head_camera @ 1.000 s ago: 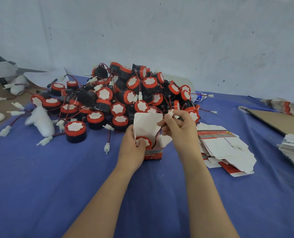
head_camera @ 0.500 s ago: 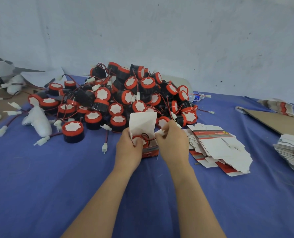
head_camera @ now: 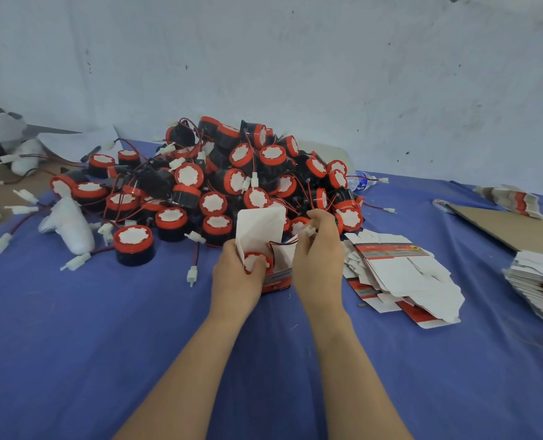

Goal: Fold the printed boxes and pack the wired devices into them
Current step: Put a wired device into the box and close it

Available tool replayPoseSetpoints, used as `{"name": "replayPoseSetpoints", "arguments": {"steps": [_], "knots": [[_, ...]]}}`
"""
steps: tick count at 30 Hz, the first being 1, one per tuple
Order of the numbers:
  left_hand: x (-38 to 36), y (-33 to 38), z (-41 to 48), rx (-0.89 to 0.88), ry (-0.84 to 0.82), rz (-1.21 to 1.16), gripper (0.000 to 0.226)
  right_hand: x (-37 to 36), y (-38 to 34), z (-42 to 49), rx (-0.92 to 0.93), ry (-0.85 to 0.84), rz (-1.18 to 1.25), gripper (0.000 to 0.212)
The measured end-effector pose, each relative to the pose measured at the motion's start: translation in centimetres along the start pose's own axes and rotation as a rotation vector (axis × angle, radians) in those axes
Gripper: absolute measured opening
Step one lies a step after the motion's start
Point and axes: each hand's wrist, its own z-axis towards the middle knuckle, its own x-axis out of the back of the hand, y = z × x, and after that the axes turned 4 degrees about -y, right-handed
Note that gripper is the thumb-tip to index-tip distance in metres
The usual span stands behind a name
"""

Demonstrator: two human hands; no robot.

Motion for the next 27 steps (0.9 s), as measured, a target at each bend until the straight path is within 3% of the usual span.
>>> {"name": "replayPoseSetpoints", "arguments": {"steps": [5, 10, 11, 15, 19, 23, 27], "knots": [[0.0, 0.1, 0.0, 0.002, 0.0, -0.016, 0.028, -0.1, 0.2, 0.0, -0.156, 0.072, 0.296, 0.022], [0.0, 0.0, 0.0, 0.002, 0.0, 0.003, 0.029, 0.1, -0.1, 0.4, -0.385, 0.052, 0.806, 0.022], [-0.1, 0.0, 0.0, 0.001, 0.002, 0.008, 0.031, 0.1, -0.1, 0.4, -0.371, 0.022, 0.78, 0.021], [-0.1, 0.0, 0.1, -0.01, 0.006, 0.024, 0.034, 0.1, 0.2, 0.2, -0.145, -0.06, 0.253, 0.018], [0.0, -0.1, 0.0, -0.02, 0.006, 0.035, 0.034, 0.1, 0.9, 0.4, 0.008, -0.171, -0.118, 0.023], [0.0, -0.1, 0.0, -0.028, 0.004, 0.04, 0.034, -0.2, 1.4, 0.3, 0.063, -0.259, -0.273, 0.029], [0.0, -0.2, 0.0, -0.038, 0.015, 0.06, 0.033, -0.5, 1.3, 0.0, -0.027, -0.238, -0.337, 0.025]]}}
